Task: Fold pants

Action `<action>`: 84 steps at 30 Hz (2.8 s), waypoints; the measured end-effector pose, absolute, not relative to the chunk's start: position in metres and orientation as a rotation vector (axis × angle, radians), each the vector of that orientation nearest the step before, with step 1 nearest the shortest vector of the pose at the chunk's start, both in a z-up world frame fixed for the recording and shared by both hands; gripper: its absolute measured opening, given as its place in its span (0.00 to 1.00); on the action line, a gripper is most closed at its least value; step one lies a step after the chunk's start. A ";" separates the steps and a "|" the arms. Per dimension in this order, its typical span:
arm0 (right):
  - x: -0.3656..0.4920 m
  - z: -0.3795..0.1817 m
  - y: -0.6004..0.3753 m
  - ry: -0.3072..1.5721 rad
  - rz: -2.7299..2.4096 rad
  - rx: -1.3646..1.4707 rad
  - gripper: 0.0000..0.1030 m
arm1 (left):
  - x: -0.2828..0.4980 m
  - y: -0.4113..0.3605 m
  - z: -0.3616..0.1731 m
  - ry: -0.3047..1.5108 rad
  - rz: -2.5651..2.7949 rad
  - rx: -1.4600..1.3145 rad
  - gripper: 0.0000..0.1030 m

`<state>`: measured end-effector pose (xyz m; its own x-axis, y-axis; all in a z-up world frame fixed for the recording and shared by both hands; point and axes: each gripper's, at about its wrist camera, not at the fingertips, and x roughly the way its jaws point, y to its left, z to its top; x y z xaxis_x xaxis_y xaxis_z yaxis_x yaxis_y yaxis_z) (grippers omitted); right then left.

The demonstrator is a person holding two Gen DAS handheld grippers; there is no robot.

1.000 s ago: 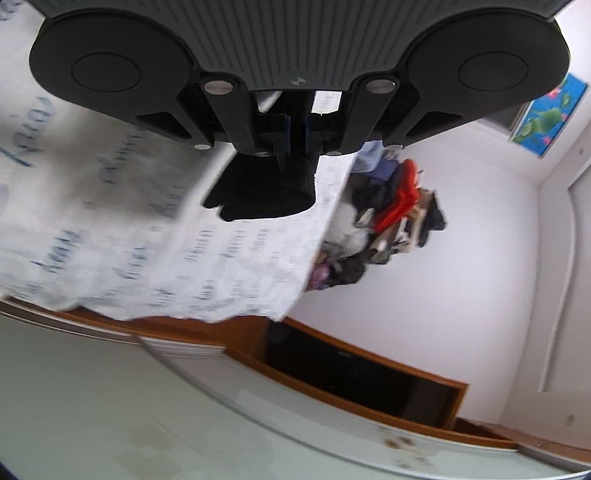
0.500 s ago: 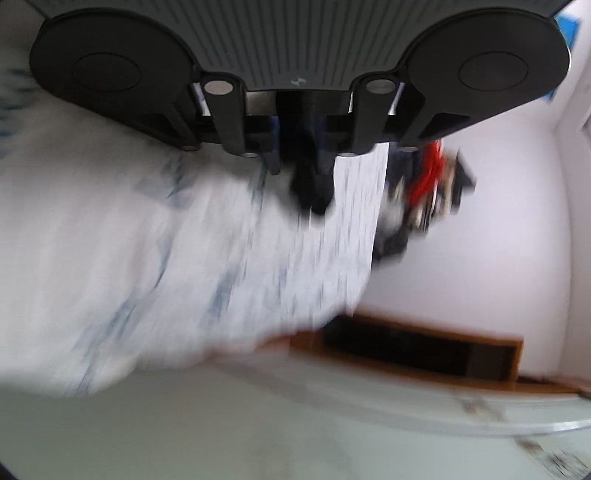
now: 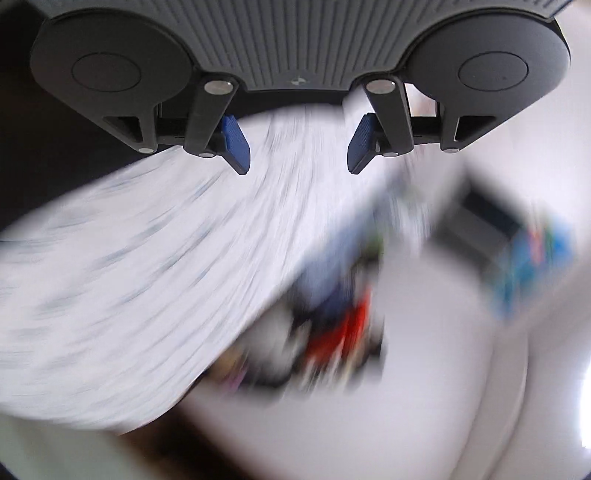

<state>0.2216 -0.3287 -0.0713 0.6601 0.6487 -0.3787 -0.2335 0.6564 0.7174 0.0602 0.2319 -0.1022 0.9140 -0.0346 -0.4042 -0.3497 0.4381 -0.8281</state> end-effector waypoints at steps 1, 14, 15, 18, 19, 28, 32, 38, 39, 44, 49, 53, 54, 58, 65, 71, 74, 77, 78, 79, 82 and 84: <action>0.244 -0.071 -0.296 0.730 0.623 0.608 0.57 | 0.060 0.249 -0.109 0.382 0.197 -1.200 0.89; 0.380 -0.116 -0.150 1.041 0.810 0.362 0.56 | 0.076 0.273 -0.124 0.404 0.053 -1.314 0.98; 0.374 -0.117 -0.142 1.049 0.842 0.327 0.55 | 0.082 0.274 -0.125 0.414 0.051 -1.313 0.98; 0.361 -0.116 -0.126 1.015 0.846 0.191 0.22 | 0.087 0.274 -0.125 0.457 0.076 -1.286 0.93; 0.362 -0.120 -0.124 1.027 0.825 0.172 0.18 | 0.090 0.273 -0.124 0.480 0.111 -1.262 0.85; 0.360 -0.122 -0.142 0.995 0.831 0.263 0.11 | 0.103 0.273 -0.123 0.616 0.313 -1.120 0.20; 0.363 -0.111 -0.142 0.948 0.832 0.309 0.06 | 0.096 0.252 -0.098 0.598 0.356 -0.897 0.18; 0.370 -0.142 -0.151 0.968 0.750 0.391 0.02 | 0.095 0.255 -0.115 0.605 0.350 -0.891 0.21; 0.369 -0.142 -0.153 0.955 0.738 0.405 0.03 | 0.094 0.253 -0.114 0.603 0.350 -0.878 0.22; 0.345 -0.120 -0.182 0.874 0.604 0.520 0.07 | 0.073 0.254 -0.097 0.542 0.342 -0.911 0.40; 0.256 -0.104 -0.268 0.693 0.622 0.751 0.19 | 0.047 0.235 -0.055 0.400 0.351 -0.773 0.57; 0.146 -0.122 -0.347 0.542 0.438 0.861 0.44 | 0.053 0.201 -0.030 0.297 0.279 -0.677 0.67; 0.123 -0.128 -0.367 0.515 0.368 0.893 0.49 | 0.058 0.190 -0.027 0.289 0.254 -0.659 0.70; 0.050 -0.143 -0.453 0.426 0.103 1.015 0.50 | 0.091 0.145 -0.025 0.358 0.117 -0.643 0.70; -0.015 -0.169 -0.556 0.220 -0.143 1.331 0.64 | 0.115 0.065 -0.017 0.423 -0.068 -0.560 0.71; -0.006 -0.175 -0.561 0.243 -0.254 1.331 0.64 | 0.110 0.026 -0.023 0.482 -0.130 -0.422 0.73; -0.001 -0.181 -0.559 0.320 -0.289 1.298 0.62 | 0.105 0.019 -0.024 0.493 -0.132 -0.397 0.74; 0.009 -0.183 -0.558 0.347 -0.252 1.280 0.64 | 0.106 0.015 -0.025 0.516 -0.136 -0.390 0.74; 0.014 -0.183 -0.558 0.350 -0.233 1.293 0.70 | 0.107 0.014 -0.023 0.520 -0.138 -0.392 0.74; 0.018 -0.184 -0.558 0.347 -0.211 1.306 0.74 | 0.106 0.013 -0.022 0.520 -0.143 -0.393 0.74; 0.035 -0.180 -0.553 0.355 -0.169 1.277 0.89 | 0.105 0.008 -0.018 0.508 -0.162 -0.383 0.74; 0.047 -0.174 -0.548 0.380 -0.168 1.262 0.93 | 0.103 0.005 -0.017 0.501 -0.170 -0.377 0.75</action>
